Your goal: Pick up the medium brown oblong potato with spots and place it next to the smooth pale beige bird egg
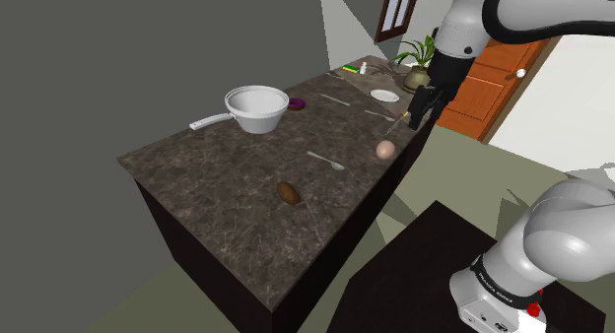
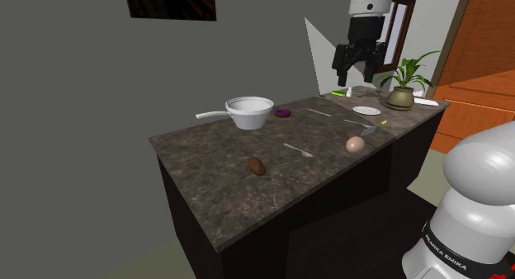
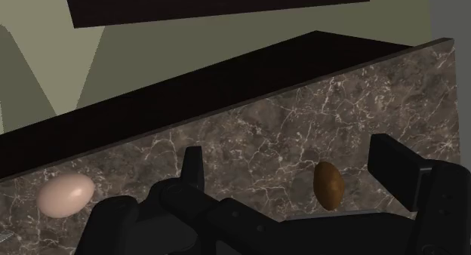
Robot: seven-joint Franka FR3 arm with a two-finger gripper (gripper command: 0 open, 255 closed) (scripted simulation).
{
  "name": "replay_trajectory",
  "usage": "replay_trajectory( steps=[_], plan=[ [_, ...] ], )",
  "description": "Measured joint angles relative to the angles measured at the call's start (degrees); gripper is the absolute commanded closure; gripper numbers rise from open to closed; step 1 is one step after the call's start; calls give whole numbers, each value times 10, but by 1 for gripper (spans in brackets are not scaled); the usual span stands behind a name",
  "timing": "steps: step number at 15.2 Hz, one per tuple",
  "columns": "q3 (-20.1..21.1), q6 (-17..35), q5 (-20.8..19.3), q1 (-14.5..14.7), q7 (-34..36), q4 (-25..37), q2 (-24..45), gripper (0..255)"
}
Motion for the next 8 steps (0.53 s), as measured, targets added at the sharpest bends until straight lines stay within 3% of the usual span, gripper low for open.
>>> replay_trajectory(
  steps=[3, 8],
  plan=[
    [7, 24, 3, 1, 7, -8, 16, 0],
    [36, 119, 11, 7, 37, -31, 82, 0]
  ],
)
